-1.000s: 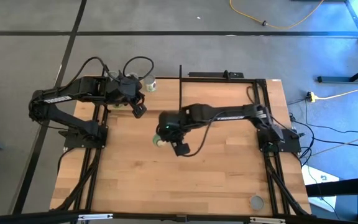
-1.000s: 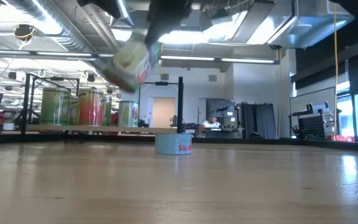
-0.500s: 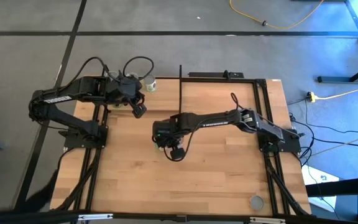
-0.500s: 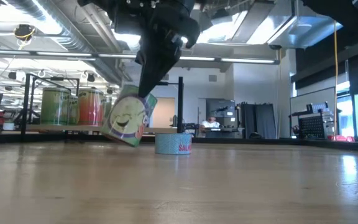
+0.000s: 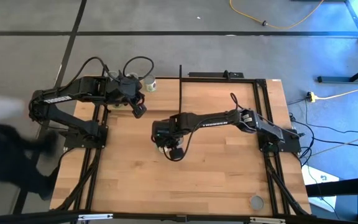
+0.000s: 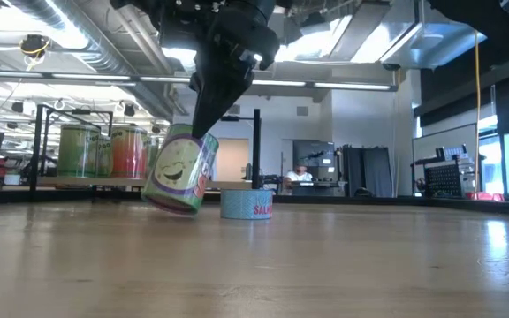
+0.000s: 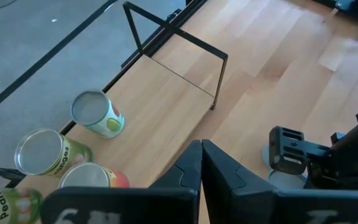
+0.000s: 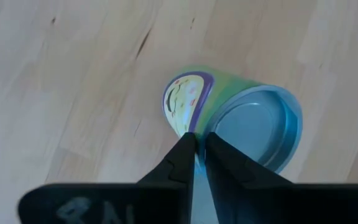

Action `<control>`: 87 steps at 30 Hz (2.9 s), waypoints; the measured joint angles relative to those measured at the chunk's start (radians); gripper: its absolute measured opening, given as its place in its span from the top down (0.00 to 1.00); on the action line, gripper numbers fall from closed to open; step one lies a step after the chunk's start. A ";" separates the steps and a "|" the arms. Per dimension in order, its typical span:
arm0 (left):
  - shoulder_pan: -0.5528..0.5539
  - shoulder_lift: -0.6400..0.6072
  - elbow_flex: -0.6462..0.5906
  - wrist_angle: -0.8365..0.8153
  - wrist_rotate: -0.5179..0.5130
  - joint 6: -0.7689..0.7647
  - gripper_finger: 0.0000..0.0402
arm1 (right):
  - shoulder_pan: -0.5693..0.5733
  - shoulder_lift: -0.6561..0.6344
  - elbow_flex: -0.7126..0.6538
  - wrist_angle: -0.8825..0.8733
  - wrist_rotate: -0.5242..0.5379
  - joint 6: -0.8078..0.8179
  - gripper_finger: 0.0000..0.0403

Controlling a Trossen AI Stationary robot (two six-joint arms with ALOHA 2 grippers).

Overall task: Pick and place cans onto a shelf
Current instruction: Put the canned chicken soup on the shelf

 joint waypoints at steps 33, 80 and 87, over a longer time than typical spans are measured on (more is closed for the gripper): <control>0.000 0.000 0.000 -0.083 0.000 -0.022 1.00 | 0.000 0.000 0.062 0.030 0.000 0.047 0.86; -0.338 0.083 -0.356 0.431 0.423 0.465 0.90 | 0.073 -0.651 0.188 -0.387 0.400 0.164 0.85; -0.407 0.209 -0.357 0.456 0.307 0.505 0.90 | 0.073 -0.674 0.188 -0.415 0.405 0.184 0.85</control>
